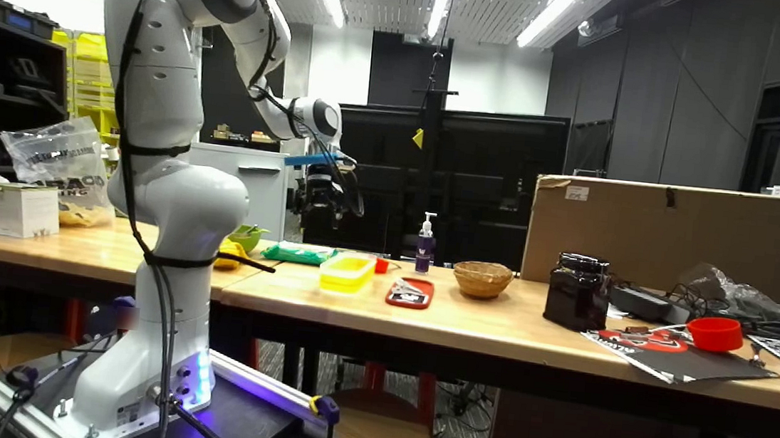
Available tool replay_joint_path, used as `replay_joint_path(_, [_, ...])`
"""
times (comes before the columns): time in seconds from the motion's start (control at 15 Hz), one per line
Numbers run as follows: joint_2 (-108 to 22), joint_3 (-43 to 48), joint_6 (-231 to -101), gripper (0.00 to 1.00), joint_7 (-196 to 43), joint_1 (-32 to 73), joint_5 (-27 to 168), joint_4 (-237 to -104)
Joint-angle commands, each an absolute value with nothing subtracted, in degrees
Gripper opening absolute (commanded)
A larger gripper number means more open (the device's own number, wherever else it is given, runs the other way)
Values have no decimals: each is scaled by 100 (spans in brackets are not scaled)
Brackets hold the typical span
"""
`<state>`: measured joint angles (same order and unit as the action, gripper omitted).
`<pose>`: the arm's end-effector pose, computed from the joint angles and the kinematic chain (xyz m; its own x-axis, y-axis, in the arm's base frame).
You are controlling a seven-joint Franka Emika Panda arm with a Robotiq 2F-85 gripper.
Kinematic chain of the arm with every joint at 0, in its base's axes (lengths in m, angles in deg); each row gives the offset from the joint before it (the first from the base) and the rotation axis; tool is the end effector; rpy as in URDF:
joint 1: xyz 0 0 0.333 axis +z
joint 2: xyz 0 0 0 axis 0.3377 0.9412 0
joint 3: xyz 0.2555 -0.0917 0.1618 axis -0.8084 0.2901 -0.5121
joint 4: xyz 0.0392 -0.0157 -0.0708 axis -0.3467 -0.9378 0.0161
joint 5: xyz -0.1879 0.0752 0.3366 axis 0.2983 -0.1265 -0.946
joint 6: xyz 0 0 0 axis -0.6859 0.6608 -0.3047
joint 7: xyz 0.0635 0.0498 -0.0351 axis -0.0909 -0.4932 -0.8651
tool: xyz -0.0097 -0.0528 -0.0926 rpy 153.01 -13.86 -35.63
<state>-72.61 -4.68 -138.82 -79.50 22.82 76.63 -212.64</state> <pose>0.4373 0.0392 0.4074 0.9629 0.1289 -0.2371 0.1697 -0.9723 0.1606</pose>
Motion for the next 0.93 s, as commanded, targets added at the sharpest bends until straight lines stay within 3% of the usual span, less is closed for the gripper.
replay_joint_path(0.0, [-7872, -904, -14450, 100, -7284, 2580, 7683, -21988])
replay_joint_path(0.4, [-8137, -1558, -15334, 100, -6689, 3196, 7188, -22469])
replay_joint_path(0.87, [-7742, -1614, -16105, 100, -7854, 3949, 5976, -22299])
